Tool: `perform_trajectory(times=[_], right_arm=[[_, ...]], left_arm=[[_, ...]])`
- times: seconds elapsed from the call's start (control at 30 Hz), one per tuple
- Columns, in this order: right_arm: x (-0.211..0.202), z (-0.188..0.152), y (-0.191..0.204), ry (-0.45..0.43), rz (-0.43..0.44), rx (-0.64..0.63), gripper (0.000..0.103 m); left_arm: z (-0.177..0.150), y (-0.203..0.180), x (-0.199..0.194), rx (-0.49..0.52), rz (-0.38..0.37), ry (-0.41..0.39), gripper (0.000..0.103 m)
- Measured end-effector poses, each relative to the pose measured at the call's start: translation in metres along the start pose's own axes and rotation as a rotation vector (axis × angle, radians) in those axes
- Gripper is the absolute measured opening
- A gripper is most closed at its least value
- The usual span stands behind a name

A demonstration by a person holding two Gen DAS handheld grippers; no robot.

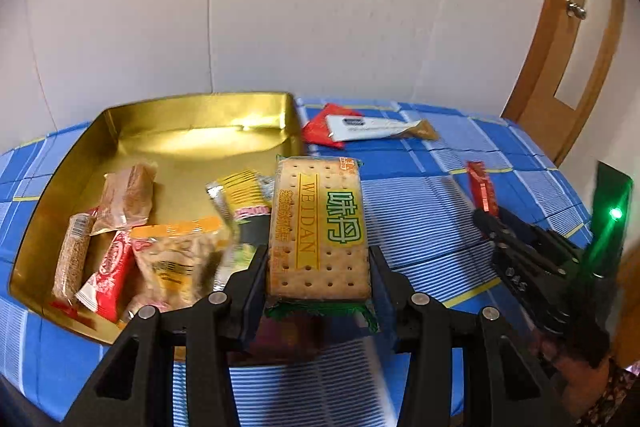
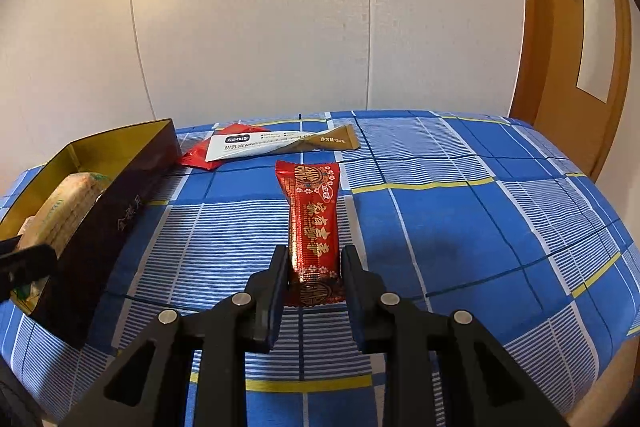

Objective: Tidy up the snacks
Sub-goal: 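Lift the red candy pack with the right tool while the left tool carries the cracker pack toward the tray, then lower the WEIDAN cracker pack into the tin tray and open the left tool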

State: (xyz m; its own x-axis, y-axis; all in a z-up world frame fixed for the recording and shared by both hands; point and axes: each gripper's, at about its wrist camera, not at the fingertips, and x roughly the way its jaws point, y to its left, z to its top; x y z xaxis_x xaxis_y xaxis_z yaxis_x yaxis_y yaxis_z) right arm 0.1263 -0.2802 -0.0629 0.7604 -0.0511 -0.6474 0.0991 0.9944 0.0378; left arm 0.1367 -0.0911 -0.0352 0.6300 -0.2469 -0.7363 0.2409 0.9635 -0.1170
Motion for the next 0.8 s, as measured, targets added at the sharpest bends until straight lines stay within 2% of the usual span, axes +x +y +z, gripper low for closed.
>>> perform_trajectory(times=[0.17,0.3,0.43,0.57,0.73,0.8], right_arm=[[0.0,0.0,-0.001,-0.002,-0.003,0.002,0.026],[-0.001,-0.001,-0.001,-0.003,-0.002,0.008,0.027],[-0.001,-0.001,-0.003,-0.009,-0.004,0.024,0.027],[-0.002,0.0,-0.007,-0.019,-0.003,0.066,0.027],[0.002,-0.002,-0.002,-0.001,-0.002,0.044,0.027],[0.002,-0.002,-0.001,-0.002,-0.004,0.039,0.027]], left_arm=[[0.014,0.028,0.007,-0.022,0.024,0.025,0.047],[0.03,0.048,0.02,-0.029,0.075,0.046,0.047],[0.043,0.066,0.041,-0.015,0.125,0.104,0.047],[0.047,0.078,0.055,-0.032,0.155,0.134,0.047],[0.047,0.091,0.069,-0.07,0.191,0.175,0.049],[0.046,0.095,0.068,-0.087,0.182,0.173,0.051]])
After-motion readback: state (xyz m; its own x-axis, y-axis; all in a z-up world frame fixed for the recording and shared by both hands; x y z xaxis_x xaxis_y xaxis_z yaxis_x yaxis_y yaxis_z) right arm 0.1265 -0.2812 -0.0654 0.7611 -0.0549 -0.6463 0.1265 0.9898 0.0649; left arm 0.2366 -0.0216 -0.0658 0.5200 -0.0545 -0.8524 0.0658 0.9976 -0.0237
